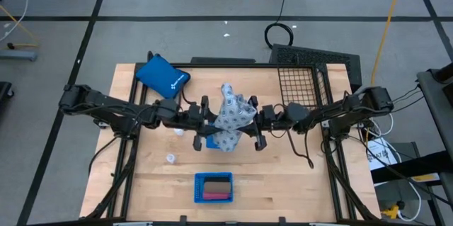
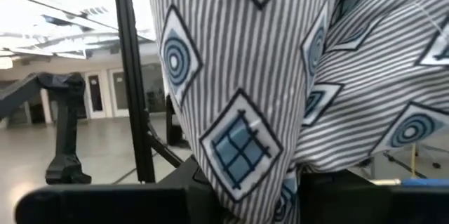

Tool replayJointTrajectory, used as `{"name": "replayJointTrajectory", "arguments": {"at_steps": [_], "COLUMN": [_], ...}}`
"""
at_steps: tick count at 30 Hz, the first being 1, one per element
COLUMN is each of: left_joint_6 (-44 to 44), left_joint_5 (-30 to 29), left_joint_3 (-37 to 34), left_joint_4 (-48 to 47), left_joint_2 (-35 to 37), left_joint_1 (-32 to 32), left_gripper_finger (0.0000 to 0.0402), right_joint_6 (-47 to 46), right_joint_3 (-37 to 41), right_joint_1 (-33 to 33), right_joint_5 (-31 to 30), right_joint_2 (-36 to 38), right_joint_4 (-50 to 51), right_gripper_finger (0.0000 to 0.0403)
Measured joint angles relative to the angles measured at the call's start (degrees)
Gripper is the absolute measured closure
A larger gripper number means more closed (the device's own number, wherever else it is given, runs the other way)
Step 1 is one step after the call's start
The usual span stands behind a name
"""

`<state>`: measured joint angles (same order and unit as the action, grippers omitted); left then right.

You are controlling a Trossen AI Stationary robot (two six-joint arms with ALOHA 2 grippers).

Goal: Pick & place medical supplies in basket/bin
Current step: Put the blue patient gown into the black wire basket

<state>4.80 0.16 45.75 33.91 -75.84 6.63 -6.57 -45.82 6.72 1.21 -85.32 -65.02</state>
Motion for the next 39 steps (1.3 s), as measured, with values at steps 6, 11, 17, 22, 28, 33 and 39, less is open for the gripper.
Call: {"name": "replayJointTrajectory", "arguments": {"at_steps": [6, 11, 17, 22, 28, 33, 39], "left_joint_6": [2.46, 1.7, -0.13, -8.48, -10.31, -8.08, -3.95], "left_joint_5": [-0.02, -0.23, -0.26, -1.79, -3.87, -0.69, 1.71], "left_joint_3": [-0.12, 0.01, -0.05, -0.03, -1.91, -9.0, -21.24], "left_joint_4": [-4.54, -10.07, -23.16, -39.08, -48.85, -42.98, -34.51], "left_joint_2": [6.22, 13.0, 21.66, 30.4, 36.95, 42.19, 50.27], "left_joint_1": [0.02, 0.04, 0.04, -0.63, -2.23, -6.19, -11.18], "left_gripper_finger": [0.0248, 0.0229, 0.0225, 0.0225, 0.0225, 0.0224, 0.0224], "right_joint_6": [0.16, 1.28, 1.42, 2.28, 2.98, 3.42, 3.29], "right_joint_3": [-0.17, 0.02, -0.03, 0.02, 0.02, 0.04, 0.04], "right_joint_1": [-0.02, 0.15, 0.28, 0.48, -0.02, -0.42, -0.42], "right_joint_5": [0.18, 0.51, 0.46, 0.42, 0.21, 0.09, 0.07], "right_joint_2": [5.43, 10.31, 16.97, 21.38, 23.85, 24.92, 25.82], "right_joint_4": [9.63, 19.85, 32.7, 40.72, 48.93, 52.21, 52.65], "right_gripper_finger": [0.0328, 0.0328, 0.0328, 0.0328, 0.0328, 0.0328, 0.0328]}}
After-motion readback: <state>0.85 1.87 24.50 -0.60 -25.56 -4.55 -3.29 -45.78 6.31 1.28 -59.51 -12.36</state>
